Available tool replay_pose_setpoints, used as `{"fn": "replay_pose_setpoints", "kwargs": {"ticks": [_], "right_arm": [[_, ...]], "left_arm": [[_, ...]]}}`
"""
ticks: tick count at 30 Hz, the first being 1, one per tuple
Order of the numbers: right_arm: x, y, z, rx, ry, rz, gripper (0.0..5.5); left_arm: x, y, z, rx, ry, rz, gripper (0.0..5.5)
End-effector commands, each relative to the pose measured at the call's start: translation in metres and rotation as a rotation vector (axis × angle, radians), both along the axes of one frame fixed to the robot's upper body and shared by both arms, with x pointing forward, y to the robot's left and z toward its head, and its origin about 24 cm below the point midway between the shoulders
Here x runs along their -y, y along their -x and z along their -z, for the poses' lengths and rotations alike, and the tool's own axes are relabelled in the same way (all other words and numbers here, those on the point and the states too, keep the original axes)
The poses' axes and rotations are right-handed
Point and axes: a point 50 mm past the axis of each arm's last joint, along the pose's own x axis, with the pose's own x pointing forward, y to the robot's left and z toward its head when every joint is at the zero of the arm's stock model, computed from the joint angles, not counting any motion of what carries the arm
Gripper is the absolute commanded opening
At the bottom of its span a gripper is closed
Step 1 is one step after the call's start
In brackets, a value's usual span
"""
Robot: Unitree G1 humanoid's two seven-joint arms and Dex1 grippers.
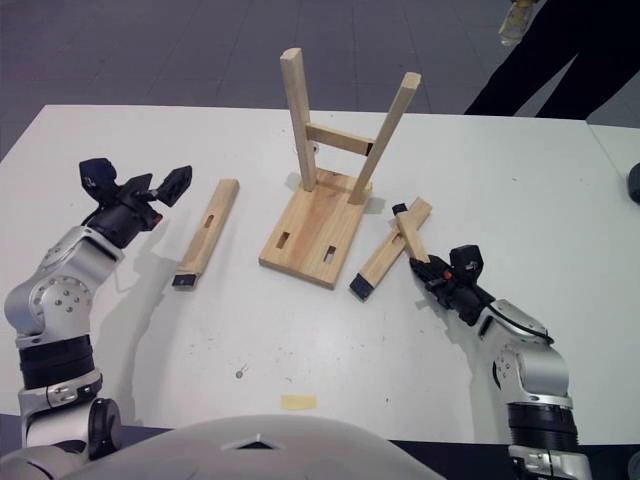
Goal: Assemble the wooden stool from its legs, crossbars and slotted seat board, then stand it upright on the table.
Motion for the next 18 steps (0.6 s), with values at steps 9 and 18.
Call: {"fn": "replay_pose_setpoints", "kwargs": {"ticks": [9,18], "right_arm": [[0.004,-0.041,-0.105,0.74,0.347,0.442,1.28],[-0.105,-0.046,-0.204,1.145,0.222,0.082,1.28]], "left_arm": [[0.013,-0.012,-0.094,0.273,0.336,0.161,5.4],[0.08,0.005,-0.148,0.37,0.417,0.561,5.4]]}}
